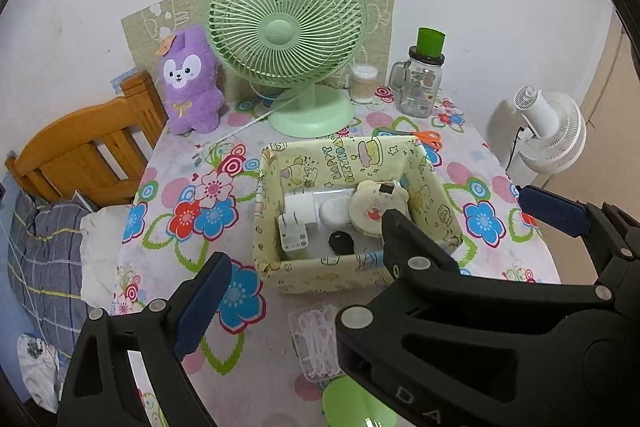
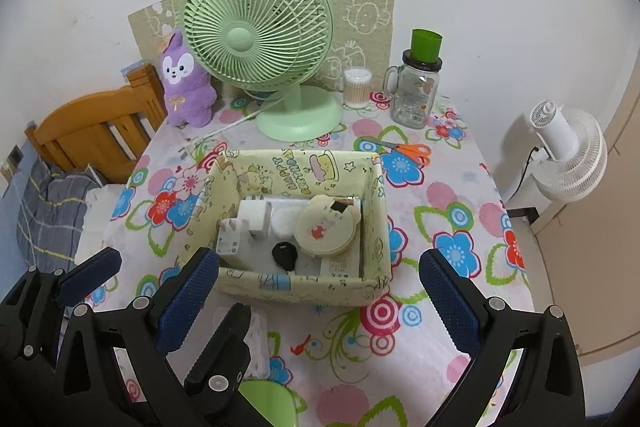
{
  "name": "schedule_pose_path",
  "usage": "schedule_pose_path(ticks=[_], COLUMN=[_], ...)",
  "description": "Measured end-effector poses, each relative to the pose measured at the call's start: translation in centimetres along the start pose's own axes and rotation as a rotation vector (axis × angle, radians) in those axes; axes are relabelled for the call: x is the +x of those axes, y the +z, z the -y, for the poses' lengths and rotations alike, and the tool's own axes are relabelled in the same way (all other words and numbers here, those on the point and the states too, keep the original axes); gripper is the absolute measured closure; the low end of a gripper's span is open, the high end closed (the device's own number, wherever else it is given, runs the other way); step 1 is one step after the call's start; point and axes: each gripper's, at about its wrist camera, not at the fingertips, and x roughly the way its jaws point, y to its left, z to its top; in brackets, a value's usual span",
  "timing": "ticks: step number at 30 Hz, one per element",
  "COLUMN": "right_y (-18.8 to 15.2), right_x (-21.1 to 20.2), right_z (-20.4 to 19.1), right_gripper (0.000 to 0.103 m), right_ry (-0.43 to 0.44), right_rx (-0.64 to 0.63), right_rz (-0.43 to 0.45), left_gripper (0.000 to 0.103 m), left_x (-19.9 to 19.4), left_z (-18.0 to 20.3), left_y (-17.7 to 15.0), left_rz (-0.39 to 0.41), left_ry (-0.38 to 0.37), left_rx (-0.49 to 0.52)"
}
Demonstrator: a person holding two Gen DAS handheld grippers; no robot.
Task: Organize rigid objects
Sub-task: 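Withdraw both tools up out of the box and back over the table, then move the right tool to the green case while the left tool approaches the floss-pick box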
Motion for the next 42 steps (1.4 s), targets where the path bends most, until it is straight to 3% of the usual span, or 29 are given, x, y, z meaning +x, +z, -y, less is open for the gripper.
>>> schedule_pose_path(ticks=[23, 37, 42], right_y=[-5.0, -8.2, -9.6], right_x=[-2.3, -1.6, -0.8], right_z=[-1.7, -2.8, -2.9], right_gripper=[0.001, 0.001, 0.001], right_ry=[-0.041, -0.041, -0.038], right_rx=[0.009, 0.011, 0.049], right_rz=[0.001, -0.010, -0.019], left_gripper=[0.008, 0.008, 0.008], left_x=[-2.0, -1.4, -1.0], left_z=[-0.7, -1.4, -1.5], left_y=[-4.8, -7.9, -9.1], left_rz=[-0.018, -0.026, -0.013], left_ry=[-0.054, -0.050, -0.015], left_rx=[0.053, 0.074, 0.098])
